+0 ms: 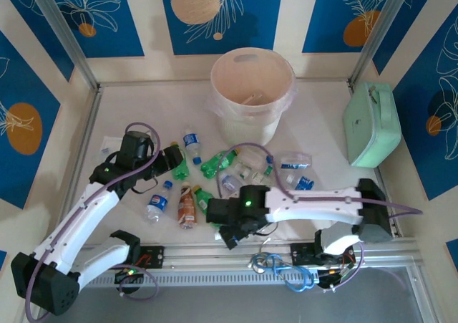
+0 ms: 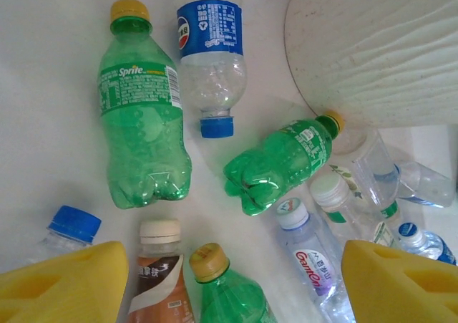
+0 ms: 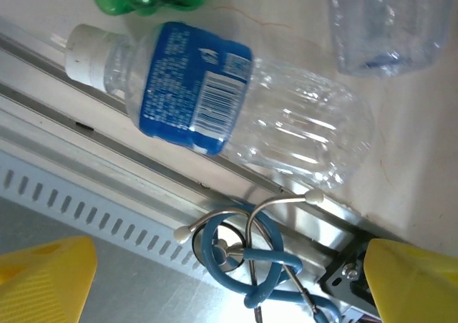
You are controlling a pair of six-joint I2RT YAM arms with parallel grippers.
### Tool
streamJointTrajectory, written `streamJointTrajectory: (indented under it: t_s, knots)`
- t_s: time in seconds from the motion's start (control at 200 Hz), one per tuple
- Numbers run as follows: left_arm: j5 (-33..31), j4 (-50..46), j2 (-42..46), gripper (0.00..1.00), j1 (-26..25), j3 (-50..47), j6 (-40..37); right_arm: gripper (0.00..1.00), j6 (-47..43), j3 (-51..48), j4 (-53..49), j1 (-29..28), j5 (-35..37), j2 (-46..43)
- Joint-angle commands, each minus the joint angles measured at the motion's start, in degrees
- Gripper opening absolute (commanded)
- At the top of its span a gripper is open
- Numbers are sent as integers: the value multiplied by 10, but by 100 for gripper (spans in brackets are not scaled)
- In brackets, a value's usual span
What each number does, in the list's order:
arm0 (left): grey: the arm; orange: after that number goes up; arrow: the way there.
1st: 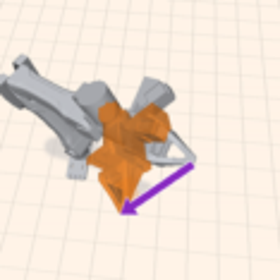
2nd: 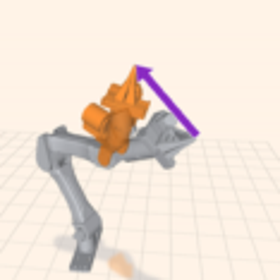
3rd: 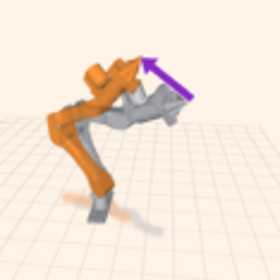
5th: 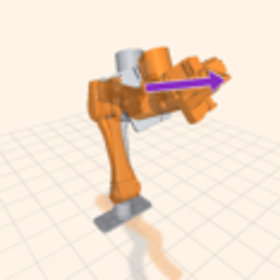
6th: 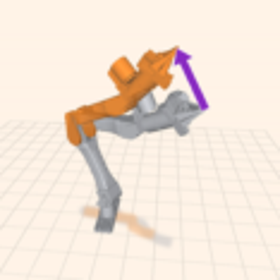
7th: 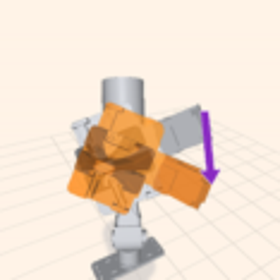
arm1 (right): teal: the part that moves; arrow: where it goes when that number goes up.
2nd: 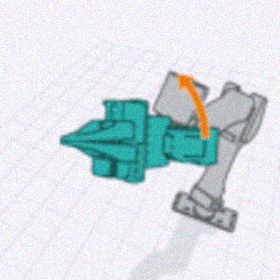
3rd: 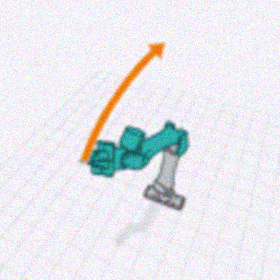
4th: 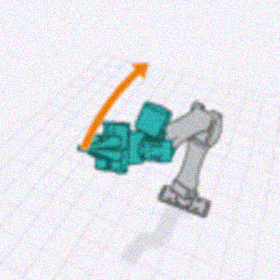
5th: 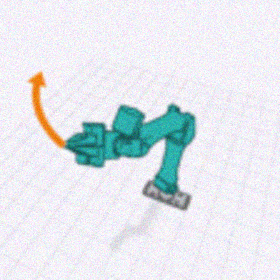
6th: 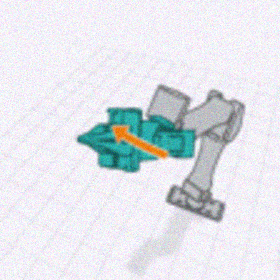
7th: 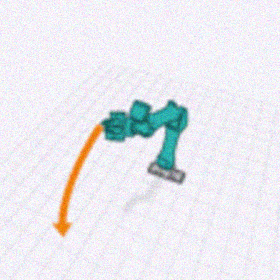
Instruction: Put the plastic bottles in the bin
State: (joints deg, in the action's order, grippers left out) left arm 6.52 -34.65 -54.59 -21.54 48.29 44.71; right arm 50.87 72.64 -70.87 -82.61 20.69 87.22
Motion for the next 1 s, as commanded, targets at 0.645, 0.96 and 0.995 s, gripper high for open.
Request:
streamJointTrajectory:
  t_s: [0.645, 0.96, 0.995]
  knots:
    - [61, 64, 43, 77, 36, -70, 89, 99, -200, 75, -11, 8, 26, 179]
    - [63, 62, 46, 75, 45, -74, 95, 100, -238, 64, 4, 36, 39, 203]
    - [64, 62, 47, 75, 45, -74, 95, 100, -240, 61, 8, 38, 38, 202]
